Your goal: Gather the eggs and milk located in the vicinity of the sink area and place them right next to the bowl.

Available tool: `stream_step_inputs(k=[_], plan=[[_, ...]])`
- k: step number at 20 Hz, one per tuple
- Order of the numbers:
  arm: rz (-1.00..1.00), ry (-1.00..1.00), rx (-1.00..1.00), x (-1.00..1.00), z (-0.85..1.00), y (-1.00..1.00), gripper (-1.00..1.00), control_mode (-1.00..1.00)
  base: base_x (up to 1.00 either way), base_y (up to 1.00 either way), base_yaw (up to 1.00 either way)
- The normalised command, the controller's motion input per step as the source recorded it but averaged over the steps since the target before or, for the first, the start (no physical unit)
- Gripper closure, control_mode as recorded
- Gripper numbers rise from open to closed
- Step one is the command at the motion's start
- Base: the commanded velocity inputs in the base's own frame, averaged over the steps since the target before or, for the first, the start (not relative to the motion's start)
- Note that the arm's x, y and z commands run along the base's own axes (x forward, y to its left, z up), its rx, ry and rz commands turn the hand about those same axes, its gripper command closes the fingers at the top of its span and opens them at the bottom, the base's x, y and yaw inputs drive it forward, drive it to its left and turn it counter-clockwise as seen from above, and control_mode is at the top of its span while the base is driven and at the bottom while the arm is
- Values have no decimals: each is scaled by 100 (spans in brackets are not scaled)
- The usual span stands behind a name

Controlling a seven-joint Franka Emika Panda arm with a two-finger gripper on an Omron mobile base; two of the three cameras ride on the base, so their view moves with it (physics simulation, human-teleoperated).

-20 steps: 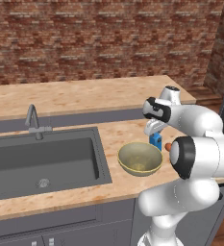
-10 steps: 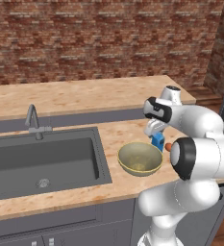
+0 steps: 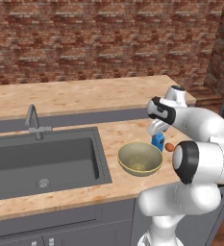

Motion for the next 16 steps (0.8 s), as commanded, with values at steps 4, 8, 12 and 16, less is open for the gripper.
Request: stream_step_inputs(k=[4,8,12,16], plan=[[0,-4,0,0,24,-23,-100,-100,0,0,0],[0,-5,0,0,35,-26,-100,-100,0,0,0],[0,-1,0,-1,11,-53,-100,-100,0,0,0],[0,0,0,-8,0,-68,-100,-100,0,0,0]])
